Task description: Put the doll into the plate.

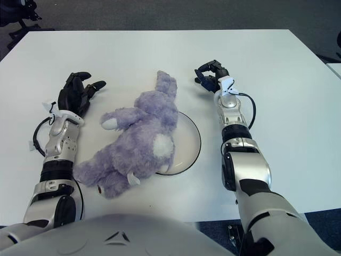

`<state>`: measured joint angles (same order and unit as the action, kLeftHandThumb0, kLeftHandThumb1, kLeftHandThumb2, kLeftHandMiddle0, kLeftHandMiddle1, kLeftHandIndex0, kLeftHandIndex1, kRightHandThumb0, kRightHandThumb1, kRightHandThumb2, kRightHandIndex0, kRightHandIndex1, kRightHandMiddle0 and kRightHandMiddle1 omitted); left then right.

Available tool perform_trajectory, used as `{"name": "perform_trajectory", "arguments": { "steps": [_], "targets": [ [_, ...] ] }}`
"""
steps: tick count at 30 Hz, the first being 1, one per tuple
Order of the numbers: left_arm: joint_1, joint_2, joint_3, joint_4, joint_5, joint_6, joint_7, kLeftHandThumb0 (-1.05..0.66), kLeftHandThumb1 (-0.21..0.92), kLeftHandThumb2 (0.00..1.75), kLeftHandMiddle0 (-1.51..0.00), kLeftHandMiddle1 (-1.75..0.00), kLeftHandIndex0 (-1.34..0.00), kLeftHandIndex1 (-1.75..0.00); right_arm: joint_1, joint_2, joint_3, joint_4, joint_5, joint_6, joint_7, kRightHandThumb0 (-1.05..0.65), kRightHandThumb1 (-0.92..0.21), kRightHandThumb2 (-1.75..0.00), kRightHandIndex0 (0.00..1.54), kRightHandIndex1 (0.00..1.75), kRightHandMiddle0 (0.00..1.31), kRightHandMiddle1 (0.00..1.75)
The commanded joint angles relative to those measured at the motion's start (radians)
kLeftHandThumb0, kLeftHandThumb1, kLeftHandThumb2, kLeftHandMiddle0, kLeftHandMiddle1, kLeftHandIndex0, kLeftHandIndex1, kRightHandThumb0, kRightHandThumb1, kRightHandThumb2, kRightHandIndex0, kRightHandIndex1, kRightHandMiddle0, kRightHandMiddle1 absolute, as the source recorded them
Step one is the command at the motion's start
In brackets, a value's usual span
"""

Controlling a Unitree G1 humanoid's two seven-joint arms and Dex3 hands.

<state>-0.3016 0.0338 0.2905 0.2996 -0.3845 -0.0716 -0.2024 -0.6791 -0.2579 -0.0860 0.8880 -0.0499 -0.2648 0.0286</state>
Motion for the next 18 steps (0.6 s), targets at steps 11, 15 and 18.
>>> {"name": "perform_trajectory", "arguments": {
  "steps": [11, 15, 18],
  "targets": [
    [0.022, -0.015, -0.025, 0.006, 0.040, 0.004, 0.034, -0.35, 0.92, 0.36, -0.55, -1.33, -0.37, -1.57, 0.064, 0.047, 0.040, -0.058, -0.018, 0.085, -0.001, -0.37, -0.85, -0.48, 0.76, 1.59, 0.39, 1.60],
    [0.026, -0.009, -0.041, 0.008, 0.072, -0.006, 0.041, -0.35, 0.92, 0.35, -0.55, -1.38, -0.37, -1.57, 0.065, 0.048, 0.057, -0.059, -0.029, 0.077, 0.001, -0.37, -0.80, -0.58, 0.74, 1.67, 0.37, 1.64],
    [0.027, -0.009, -0.045, 0.008, 0.081, -0.008, 0.044, -0.35, 0.92, 0.35, -0.55, -1.39, -0.37, -1.57, 0.068, 0.046, 0.070, -0.058, -0.038, 0.060, 0.003, -0.37, -0.79, -0.60, 0.73, 1.69, 0.37, 1.65]
  ]
}}
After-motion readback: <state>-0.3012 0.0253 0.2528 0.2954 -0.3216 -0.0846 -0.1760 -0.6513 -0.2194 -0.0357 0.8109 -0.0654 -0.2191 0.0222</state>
